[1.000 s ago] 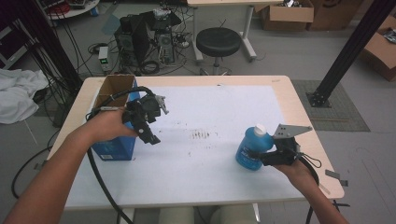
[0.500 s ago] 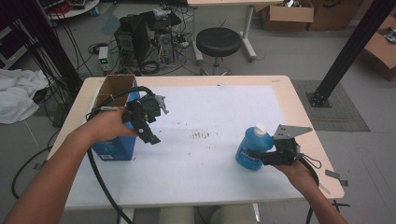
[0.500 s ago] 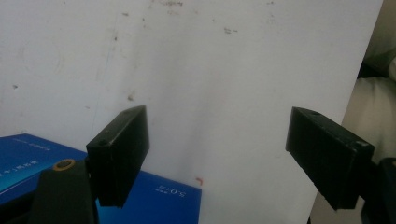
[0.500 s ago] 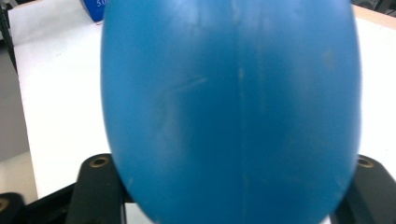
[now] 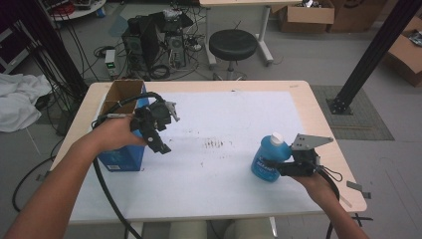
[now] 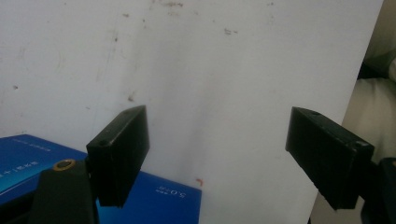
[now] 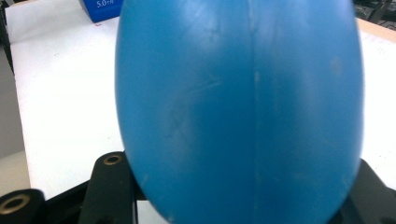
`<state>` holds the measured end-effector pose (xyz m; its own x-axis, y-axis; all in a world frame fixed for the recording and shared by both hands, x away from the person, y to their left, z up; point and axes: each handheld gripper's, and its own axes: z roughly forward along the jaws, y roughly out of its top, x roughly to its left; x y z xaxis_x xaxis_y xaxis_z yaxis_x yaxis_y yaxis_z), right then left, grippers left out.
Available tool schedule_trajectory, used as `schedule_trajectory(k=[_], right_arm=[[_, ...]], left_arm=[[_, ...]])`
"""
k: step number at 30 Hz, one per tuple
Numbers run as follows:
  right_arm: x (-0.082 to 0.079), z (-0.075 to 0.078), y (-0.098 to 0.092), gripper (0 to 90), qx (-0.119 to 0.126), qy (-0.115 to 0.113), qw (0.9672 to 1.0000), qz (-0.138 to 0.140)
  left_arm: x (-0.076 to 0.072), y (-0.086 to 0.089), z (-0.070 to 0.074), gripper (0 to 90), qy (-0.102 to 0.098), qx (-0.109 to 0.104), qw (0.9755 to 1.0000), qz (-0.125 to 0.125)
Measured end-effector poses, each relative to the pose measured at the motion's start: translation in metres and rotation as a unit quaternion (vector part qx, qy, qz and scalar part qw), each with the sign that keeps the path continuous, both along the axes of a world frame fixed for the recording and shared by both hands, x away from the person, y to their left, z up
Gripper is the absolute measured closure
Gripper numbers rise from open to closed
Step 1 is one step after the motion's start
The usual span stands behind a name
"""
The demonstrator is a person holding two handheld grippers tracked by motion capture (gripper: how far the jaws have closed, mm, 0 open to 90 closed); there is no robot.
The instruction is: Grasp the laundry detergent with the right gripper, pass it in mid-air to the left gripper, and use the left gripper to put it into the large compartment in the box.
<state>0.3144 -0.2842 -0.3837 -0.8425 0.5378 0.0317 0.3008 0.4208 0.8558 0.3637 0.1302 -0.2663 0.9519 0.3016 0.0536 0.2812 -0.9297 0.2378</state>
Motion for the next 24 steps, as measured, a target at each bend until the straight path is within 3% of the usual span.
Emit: schedule_trajectory(k=[6, 16, 19, 21, 22, 24], right_arm=[[0.0, 0.002, 0.001, 44.3, -0.005, -0.002, 1.0, 0.007], [0.008, 0.026, 0.003, 44.5, -0.003, 0.001, 0.9979, 0.064], [0.013, 0.04, 0.008, 44.6, -0.001, 0.004, 0.9941, 0.108], [0.014, 0.044, 0.01, 44.6, 0.0, 0.007, 0.9927, 0.121], [0.017, 0.05, 0.015, 44.6, 0.0, 0.01, 0.9895, 0.144], [0.019, 0.055, 0.021, 44.6, -0.002, 0.012, 0.986, 0.166]], left_arm=[[0.0, -0.001, 0.001, 22.2, 0.0, -0.001, 1.0, -0.001], [-0.006, -0.011, 0.014, 21.9, -0.007, -0.014, 0.9998, -0.015], [-0.007, -0.018, 0.022, 21.7, -0.007, -0.014, 0.9996, -0.023], [-0.007, -0.02, 0.024, 21.6, -0.007, -0.016, 0.9996, -0.024], [-0.008, -0.024, 0.027, 21.5, -0.008, -0.018, 0.9994, -0.029], [-0.01, -0.029, 0.029, 21.1, -0.009, -0.016, 0.9992, -0.035]])
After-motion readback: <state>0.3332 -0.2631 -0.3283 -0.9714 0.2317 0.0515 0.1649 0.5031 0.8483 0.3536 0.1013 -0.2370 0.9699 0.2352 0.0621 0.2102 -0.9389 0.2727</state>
